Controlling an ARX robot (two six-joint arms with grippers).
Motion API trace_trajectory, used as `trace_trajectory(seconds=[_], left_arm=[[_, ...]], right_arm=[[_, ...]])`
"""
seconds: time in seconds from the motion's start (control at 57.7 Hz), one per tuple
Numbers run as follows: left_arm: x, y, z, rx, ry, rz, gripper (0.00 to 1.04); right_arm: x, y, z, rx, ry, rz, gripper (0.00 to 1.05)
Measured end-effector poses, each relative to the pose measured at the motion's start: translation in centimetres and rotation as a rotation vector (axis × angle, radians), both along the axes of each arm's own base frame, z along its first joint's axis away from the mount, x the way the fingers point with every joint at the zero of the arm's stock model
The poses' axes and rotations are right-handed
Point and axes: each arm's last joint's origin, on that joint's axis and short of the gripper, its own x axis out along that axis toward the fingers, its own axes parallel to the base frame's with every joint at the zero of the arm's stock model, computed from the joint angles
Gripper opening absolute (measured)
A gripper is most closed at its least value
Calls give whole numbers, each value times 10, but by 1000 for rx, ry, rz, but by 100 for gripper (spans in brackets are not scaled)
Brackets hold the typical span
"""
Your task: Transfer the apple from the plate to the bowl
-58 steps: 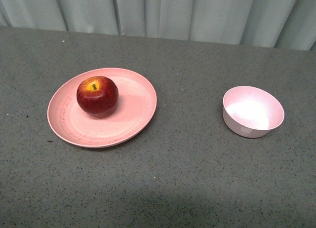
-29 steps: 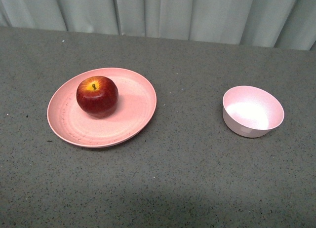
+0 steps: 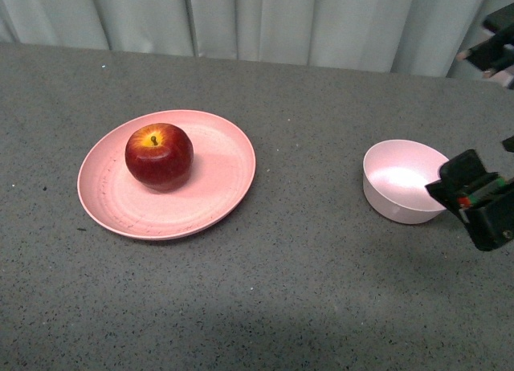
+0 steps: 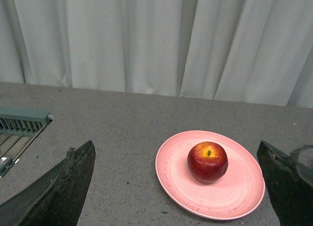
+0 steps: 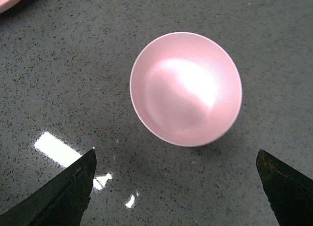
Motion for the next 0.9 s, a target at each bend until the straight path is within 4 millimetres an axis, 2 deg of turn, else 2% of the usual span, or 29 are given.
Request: trace_trajectory(seconds=[0.294,0.589,0.71,0.901], left_arm=[[0,0,0,0,0,0,98],[0,0,0,0,0,0,98],[0,0,0,0,0,0,98],[0,0,0,0,0,0,98]], right_arm=[[43,25,-28,-29,108,53,95],[71,41,-56,-43,198,46,95],[76,43,-64,-61,216,36,95],[78,44,-76,-79,258,15,70]])
